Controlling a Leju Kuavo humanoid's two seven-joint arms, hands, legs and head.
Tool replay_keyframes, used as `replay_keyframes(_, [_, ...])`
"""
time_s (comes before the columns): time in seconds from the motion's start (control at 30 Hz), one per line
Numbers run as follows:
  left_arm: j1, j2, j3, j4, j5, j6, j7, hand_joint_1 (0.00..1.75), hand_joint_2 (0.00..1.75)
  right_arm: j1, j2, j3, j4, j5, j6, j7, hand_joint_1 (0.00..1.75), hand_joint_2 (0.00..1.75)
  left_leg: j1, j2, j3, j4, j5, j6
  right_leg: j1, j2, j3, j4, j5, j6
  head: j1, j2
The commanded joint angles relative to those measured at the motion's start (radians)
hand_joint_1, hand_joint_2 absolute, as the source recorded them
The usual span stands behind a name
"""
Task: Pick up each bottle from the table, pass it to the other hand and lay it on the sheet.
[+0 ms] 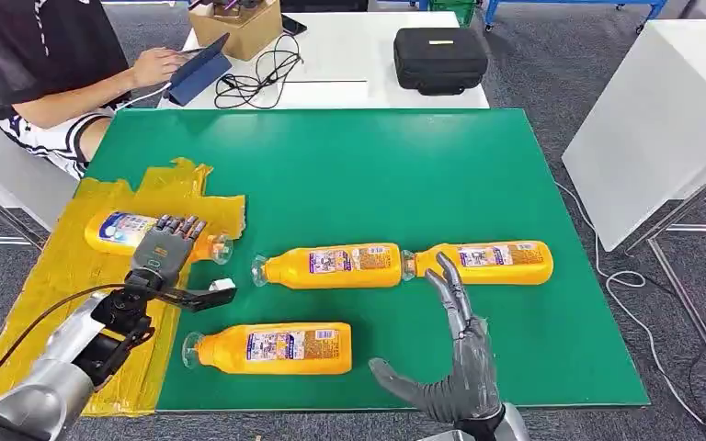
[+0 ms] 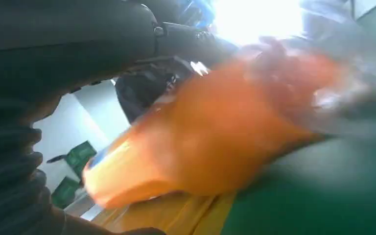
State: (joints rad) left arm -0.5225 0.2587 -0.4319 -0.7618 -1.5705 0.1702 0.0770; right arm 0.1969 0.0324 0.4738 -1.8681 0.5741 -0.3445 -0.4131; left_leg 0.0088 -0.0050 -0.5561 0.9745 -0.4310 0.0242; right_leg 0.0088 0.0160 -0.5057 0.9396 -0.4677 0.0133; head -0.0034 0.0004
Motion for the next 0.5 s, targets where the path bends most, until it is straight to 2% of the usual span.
replay_keyframes(0.03, [-0.023, -0.025, 0.054, 0.126, 0.000, -0.035, 0.019, 0.00, 1.75, -0.007, 0.004, -0.019, 0.068, 0.004, 0.003, 0.010, 0.00, 1.75, 0.000, 0.000, 0.003, -0.001, -0.001, 0.000, 0.000, -0.001, 0.004, -0.002, -0.001, 0.001, 0.000, 0.000])
replay_keyframes(0.23, [-0.011, -0.027, 0.066, 0.129, 0.000, -0.022, 0.016, 0.00, 1.75, -0.014, 0.009, -0.021, 0.074, 0.009, 0.007, 0.015, 0.00, 1.75, 0.000, 0.002, 0.004, -0.002, -0.001, -0.001, 0.000, 0.000, 0.004, -0.002, 0.000, 0.001, 0.000, 0.000])
replay_keyframes(0.3, [0.005, -0.048, 0.132, 0.094, 0.000, 0.004, -0.046, 0.00, 1.75, -0.018, 0.008, -0.028, 0.072, 0.027, 0.010, 0.033, 0.00, 1.75, 0.000, 0.001, 0.003, -0.001, 0.000, 0.000, 0.000, 0.000, 0.003, -0.001, 0.000, 0.001, 0.000, 0.000])
replay_keyframes(0.37, [0.023, -0.078, 0.218, 0.037, 0.045, 0.044, -0.135, 0.00, 1.75, -0.017, 0.005, -0.031, 0.076, 0.131, -0.012, 0.078, 0.00, 1.75, 0.000, 0.001, 0.004, -0.001, 0.000, 0.000, 0.000, 0.000, 0.003, -0.001, 0.000, 0.001, 0.000, 0.000])
replay_keyframes(0.43, [0.072, -0.118, 0.307, -0.120, 0.201, 0.082, -0.274, 0.00, 1.75, -0.008, -0.009, -0.024, 0.069, 0.316, -0.043, 0.151, 0.00, 1.75, 0.000, 0.000, 0.004, -0.001, 0.000, 0.000, 0.000, -0.002, 0.003, -0.001, -0.001, 0.001, 0.000, 0.000])
replay_keyframes(0.5, [0.106, -0.120, 0.316, -0.225, 0.226, 0.041, -0.281, 0.00, 1.75, -0.003, -0.014, -0.022, 0.058, 0.335, -0.053, 0.163, 0.00, 1.75, 0.000, -0.002, 0.003, 0.000, -0.001, 0.000, 0.000, -0.004, 0.003, -0.001, -0.001, 0.002, 0.000, 0.000])
